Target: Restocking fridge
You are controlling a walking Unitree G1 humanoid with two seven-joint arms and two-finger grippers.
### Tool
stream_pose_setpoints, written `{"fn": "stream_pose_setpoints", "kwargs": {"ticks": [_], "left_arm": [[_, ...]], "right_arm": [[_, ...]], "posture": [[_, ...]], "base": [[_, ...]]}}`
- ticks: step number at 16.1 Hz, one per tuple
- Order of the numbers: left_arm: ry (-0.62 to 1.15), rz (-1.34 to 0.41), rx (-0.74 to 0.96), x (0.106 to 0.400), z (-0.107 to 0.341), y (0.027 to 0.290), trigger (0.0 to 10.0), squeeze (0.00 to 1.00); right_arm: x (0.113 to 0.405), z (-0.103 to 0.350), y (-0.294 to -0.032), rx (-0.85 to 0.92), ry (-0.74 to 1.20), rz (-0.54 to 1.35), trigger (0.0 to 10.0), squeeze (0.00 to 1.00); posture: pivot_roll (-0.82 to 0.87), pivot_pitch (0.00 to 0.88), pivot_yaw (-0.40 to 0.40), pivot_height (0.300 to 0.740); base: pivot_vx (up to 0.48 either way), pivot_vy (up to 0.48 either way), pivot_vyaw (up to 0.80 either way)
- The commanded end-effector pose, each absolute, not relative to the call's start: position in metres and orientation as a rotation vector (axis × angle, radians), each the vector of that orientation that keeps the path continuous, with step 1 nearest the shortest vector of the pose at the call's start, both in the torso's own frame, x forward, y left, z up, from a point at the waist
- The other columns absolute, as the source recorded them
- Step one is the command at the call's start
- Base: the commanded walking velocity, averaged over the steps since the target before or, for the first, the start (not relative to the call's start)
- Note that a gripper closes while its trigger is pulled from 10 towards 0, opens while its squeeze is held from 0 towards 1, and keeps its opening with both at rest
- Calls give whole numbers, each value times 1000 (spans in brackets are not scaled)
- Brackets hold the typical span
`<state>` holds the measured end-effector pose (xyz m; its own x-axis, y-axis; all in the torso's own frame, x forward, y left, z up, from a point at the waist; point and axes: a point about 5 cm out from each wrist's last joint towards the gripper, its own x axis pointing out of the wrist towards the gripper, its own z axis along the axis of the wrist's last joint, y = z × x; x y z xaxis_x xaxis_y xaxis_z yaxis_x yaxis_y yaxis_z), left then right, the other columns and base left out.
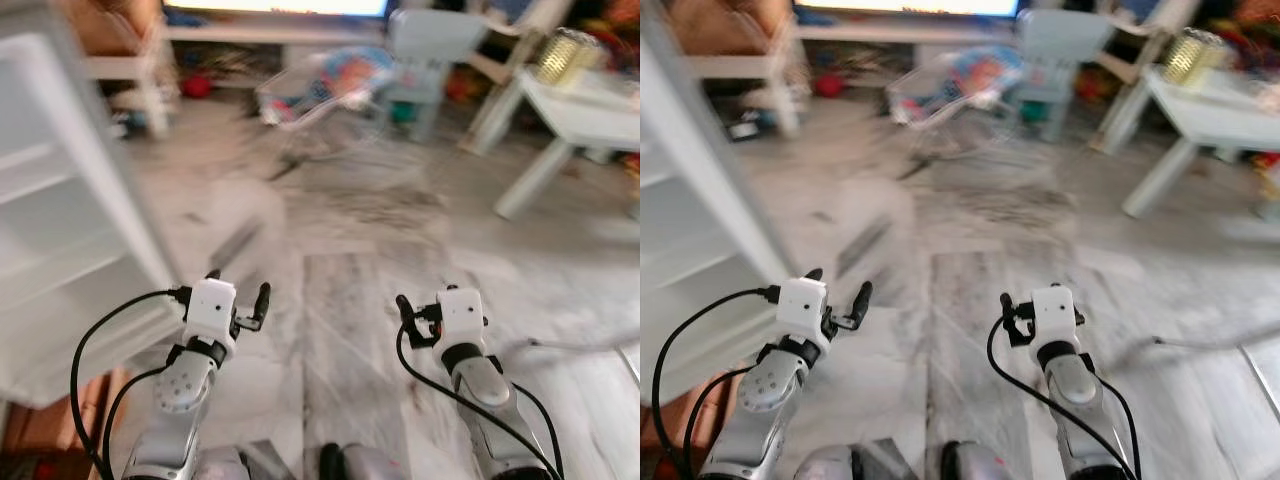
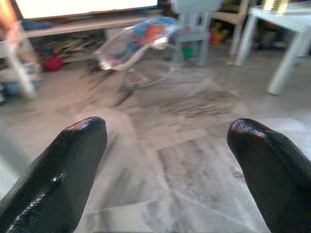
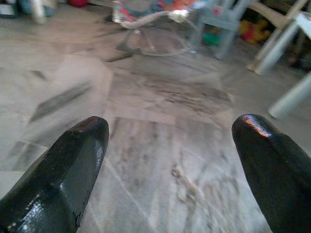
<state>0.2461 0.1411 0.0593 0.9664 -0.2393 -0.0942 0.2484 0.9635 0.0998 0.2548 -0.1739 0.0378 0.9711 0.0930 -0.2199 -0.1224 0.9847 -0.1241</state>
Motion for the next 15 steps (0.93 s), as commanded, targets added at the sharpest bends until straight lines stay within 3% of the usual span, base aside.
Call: {"fn": "stream_pose_setpoints", "kwargs": {"ticks": [1,4,15], "left_arm": [[84,-259,119,243,61,141,10000,0],[90,-252,123,242,59,144,10000,0],[64,-182,93,249,62,149,10000,0]], "right_arm": [[258,42,-176,-138,195,102,10000,0],[263,47,-177,-137,164,92,10000,0],[260,50,-176,-61,124,46,10000,0]], "posture": [[147,122,-79,740],[139,116,-79,740],[122,43,-68,740]], "base": [[0,0,-800],[81,0,-800],[299,0,-800]]}}
